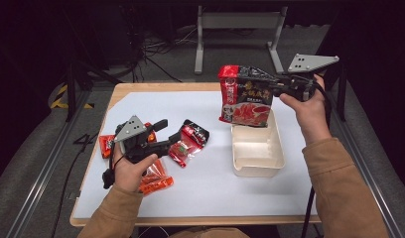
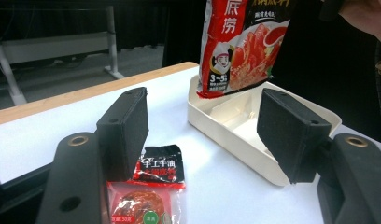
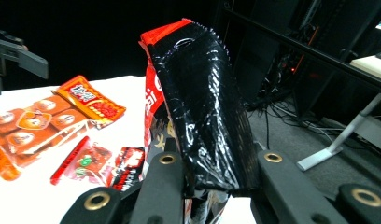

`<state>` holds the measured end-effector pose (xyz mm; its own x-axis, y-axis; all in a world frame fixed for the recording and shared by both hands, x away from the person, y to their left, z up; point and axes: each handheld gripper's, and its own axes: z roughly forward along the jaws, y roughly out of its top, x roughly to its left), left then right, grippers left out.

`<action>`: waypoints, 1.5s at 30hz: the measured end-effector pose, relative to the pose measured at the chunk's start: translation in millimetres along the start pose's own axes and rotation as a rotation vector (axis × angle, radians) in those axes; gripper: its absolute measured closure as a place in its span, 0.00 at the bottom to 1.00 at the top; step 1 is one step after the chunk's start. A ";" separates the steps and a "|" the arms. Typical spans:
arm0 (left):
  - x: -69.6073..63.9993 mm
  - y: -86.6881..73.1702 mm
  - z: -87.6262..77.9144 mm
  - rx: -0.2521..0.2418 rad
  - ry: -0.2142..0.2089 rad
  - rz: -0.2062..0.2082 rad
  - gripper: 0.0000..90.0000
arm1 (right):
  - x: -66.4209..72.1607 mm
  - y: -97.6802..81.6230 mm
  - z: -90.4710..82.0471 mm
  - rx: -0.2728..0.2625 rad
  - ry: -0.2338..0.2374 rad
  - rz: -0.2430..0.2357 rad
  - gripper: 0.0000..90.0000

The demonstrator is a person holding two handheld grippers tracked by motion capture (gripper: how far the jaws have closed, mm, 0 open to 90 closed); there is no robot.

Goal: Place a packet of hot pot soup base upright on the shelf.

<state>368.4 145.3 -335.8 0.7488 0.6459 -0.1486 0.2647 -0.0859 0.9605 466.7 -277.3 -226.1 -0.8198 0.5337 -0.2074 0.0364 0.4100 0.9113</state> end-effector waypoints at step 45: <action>6.9 -5.8 1.9 0.019 0.027 -0.027 0.39 | -34.9 -67.4 17.2 0.018 -0.052 0.036 0.85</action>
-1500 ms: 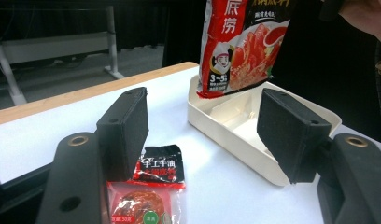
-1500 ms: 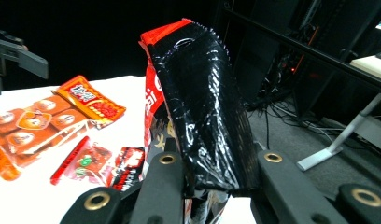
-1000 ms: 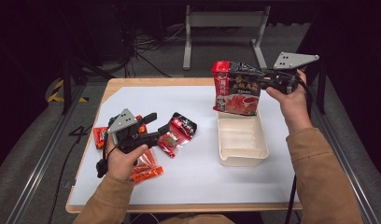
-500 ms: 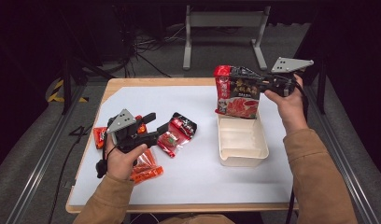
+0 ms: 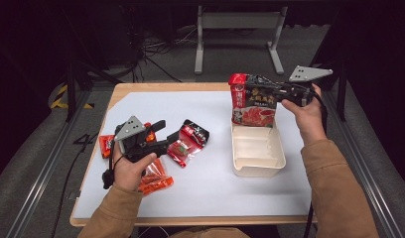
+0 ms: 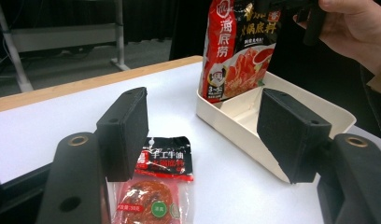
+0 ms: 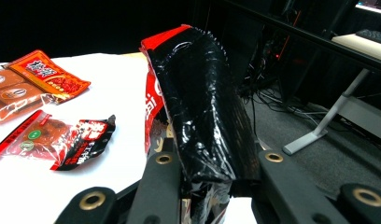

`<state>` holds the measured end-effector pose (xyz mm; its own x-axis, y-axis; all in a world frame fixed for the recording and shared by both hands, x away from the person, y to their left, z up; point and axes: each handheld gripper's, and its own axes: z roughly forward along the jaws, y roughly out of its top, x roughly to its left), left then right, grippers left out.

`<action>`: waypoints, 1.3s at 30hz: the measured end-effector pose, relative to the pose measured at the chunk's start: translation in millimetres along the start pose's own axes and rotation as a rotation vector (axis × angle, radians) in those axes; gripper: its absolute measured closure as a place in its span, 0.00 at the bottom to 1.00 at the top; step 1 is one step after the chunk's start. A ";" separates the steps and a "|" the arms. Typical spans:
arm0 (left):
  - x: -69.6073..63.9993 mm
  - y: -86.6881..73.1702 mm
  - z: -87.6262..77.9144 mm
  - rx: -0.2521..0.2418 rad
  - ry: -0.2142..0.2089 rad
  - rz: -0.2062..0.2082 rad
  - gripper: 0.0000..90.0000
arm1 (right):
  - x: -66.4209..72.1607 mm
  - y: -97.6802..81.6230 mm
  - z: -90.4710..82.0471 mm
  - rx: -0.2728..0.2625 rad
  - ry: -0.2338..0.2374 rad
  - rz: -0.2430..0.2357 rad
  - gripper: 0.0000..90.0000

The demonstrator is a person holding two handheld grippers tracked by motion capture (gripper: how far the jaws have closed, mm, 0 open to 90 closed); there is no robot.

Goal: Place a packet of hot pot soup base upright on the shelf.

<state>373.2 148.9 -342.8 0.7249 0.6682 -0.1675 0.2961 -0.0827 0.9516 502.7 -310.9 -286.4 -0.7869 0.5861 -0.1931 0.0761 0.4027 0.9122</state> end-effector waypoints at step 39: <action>12.3 -2.3 -4.8 0.042 0.031 0.000 0.35 | 5.1 -37.4 -1.9 0.088 -0.036 0.107 0.77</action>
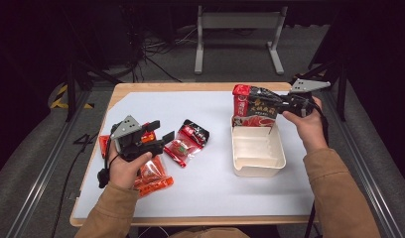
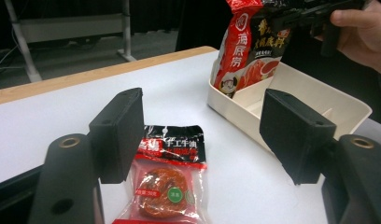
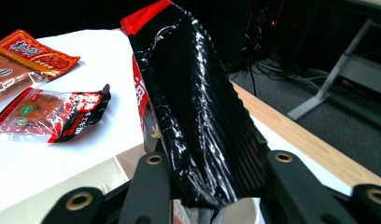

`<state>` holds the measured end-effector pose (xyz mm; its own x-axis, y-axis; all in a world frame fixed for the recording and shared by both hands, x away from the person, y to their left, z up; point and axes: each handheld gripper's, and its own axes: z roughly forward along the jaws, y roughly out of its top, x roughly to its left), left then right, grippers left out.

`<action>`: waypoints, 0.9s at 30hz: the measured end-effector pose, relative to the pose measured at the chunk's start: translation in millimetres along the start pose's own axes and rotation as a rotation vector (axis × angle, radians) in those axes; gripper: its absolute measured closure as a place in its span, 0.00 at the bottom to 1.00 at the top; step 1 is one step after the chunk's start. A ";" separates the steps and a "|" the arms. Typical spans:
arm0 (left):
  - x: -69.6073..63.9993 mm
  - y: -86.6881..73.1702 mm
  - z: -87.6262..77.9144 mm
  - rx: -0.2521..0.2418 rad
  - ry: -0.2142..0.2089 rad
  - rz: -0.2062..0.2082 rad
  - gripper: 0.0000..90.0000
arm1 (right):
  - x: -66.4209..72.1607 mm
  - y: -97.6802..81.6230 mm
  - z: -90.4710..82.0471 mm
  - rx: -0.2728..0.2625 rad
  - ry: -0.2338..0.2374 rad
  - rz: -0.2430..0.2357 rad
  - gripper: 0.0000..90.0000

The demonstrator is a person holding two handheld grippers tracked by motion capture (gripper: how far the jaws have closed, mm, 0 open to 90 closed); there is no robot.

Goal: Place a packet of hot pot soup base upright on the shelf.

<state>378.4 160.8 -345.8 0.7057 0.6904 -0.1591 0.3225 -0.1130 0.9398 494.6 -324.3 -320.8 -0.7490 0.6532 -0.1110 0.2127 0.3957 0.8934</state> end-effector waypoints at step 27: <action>21.2 10.4 -18.0 0.106 0.023 0.041 0.25 | 27.1 7.0 -68.2 -0.143 -0.077 0.082 0.49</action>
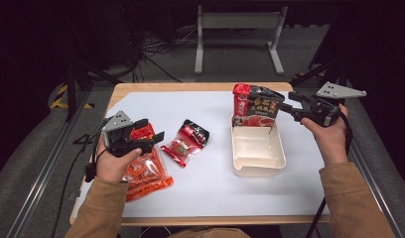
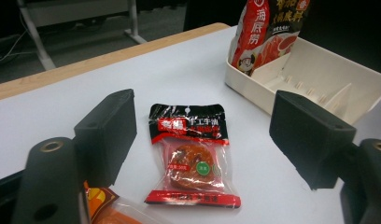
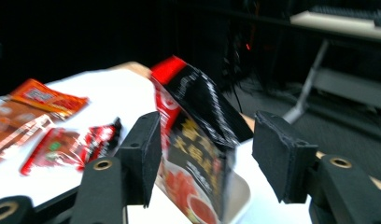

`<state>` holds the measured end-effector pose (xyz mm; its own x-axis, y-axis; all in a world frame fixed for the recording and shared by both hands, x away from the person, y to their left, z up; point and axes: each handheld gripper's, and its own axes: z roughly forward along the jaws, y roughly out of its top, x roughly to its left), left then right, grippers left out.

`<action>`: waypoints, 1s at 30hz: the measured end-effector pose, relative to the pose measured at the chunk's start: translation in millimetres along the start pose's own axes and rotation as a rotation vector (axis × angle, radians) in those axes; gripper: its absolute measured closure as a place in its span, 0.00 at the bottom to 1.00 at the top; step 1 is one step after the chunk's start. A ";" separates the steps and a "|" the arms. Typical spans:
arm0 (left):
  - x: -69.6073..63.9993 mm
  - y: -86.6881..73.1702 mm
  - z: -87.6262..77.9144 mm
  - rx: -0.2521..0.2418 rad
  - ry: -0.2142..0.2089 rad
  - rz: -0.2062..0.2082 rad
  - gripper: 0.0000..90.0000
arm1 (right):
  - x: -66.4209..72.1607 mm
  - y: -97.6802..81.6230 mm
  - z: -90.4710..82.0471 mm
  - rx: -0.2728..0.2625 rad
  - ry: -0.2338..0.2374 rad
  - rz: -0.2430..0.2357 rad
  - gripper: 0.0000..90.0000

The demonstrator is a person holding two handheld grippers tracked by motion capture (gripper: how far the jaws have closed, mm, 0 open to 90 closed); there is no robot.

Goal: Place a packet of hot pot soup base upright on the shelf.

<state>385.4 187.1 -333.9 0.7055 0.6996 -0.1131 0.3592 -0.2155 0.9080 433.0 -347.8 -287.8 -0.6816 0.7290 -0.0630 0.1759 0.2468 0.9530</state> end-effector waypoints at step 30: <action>39.0 -2.8 -29.0 -0.053 0.115 -0.001 0.28 | 39.1 -27.9 -15.2 0.007 0.122 0.075 0.46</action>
<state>394.2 234.8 -329.2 0.6292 0.7742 -0.0697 0.3246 -0.1803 0.9285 390.7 -335.8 -312.3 -0.7474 0.6629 0.0453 0.2345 0.1993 0.9515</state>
